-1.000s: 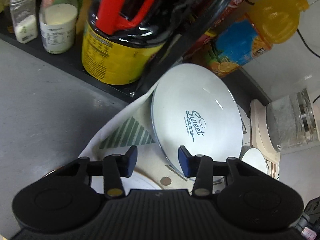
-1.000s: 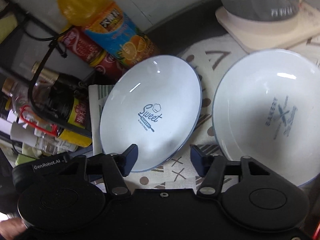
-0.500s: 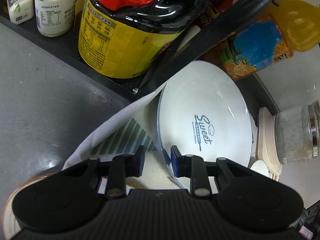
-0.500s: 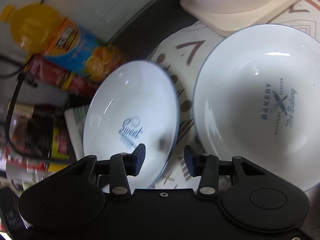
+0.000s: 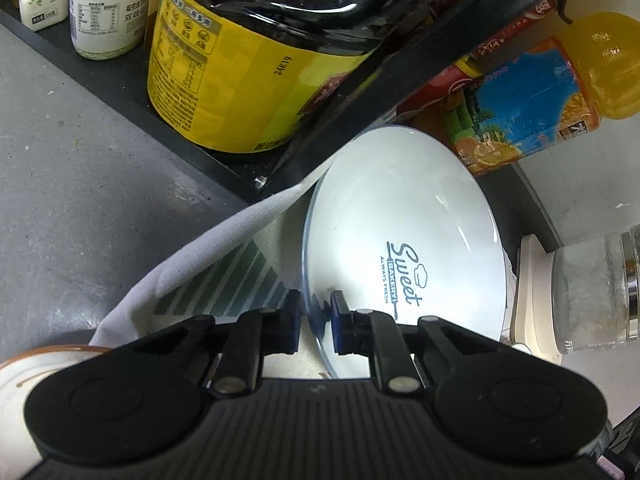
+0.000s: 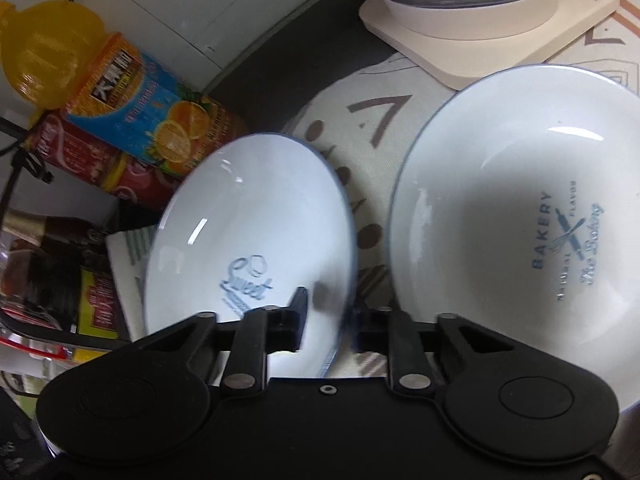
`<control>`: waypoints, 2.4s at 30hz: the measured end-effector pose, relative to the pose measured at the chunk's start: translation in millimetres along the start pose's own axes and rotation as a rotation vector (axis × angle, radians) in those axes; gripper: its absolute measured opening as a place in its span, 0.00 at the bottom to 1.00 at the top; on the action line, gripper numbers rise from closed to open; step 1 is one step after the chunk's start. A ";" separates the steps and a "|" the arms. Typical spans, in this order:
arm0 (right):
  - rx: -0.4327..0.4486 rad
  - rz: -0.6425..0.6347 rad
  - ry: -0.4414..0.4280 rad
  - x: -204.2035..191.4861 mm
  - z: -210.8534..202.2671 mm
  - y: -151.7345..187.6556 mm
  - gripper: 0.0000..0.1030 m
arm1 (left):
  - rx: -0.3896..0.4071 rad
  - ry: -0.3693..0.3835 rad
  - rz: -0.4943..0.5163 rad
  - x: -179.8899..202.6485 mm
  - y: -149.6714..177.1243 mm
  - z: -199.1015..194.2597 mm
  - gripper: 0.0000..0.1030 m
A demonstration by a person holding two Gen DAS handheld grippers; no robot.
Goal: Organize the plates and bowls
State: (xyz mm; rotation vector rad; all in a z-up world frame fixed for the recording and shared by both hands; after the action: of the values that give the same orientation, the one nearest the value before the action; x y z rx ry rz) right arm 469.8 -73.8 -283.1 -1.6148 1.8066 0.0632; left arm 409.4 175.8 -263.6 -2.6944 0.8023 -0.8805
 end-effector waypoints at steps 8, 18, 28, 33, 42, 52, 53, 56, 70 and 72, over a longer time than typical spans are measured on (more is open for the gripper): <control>-0.011 0.010 -0.070 5.4 -20.7 5.1 0.08 | -0.020 0.024 -0.021 1.0 1.8 -7.1 0.07; 0.002 -0.135 -0.103 -5.5 -43.9 26.5 0.11 | 0.013 0.031 0.053 -2.8 10.7 -33.4 0.07; 0.025 -0.213 -0.134 -7.8 -65.3 31.8 0.12 | 0.054 0.028 0.095 -5.2 21.1 -62.6 0.08; 0.028 -0.238 -0.147 -8.0 -77.9 35.5 0.12 | 0.075 0.016 0.103 -2.3 30.1 -76.3 0.08; 0.006 -0.343 -0.200 -16.4 -99.4 46.8 0.12 | 0.139 -0.008 0.040 -12.6 50.5 -110.5 0.08; -0.033 -0.429 -0.264 -19.8 -113.2 66.5 0.12 | 0.196 -0.057 -0.049 -33.6 76.5 -140.5 0.08; -0.036 -0.438 -0.269 -19.7 -114.2 68.5 0.12 | 0.202 -0.062 -0.058 -35.5 79.3 -143.3 0.08; -0.046 -0.459 -0.282 -19.2 -117.5 73.7 0.12 | 0.218 -0.072 -0.081 -40.2 87.5 -150.5 0.08; -0.108 -0.538 -0.323 -15.1 -127.1 92.8 0.12 | 0.269 -0.109 -0.185 -65.1 123.5 -171.0 0.08; -0.116 -0.562 -0.325 -15.3 -128.2 96.5 0.12 | 0.269 -0.113 -0.205 -69.3 129.1 -172.7 0.08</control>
State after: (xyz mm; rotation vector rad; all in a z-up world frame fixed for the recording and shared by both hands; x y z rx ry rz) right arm 324.9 -100.0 -217.7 -2.0071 1.0814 0.1646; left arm 203.6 103.4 -202.4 -2.5872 0.3592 -0.8034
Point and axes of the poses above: each gripper's, at about its wrist camera, not at the fingertips, and z roughly the way its jaws point, x to its right, y to its underside, the point moved 6 cm from there along z, roughly the way its jaws point, and after that the axes turned 9 degrees about x, right-handed, at the moved point
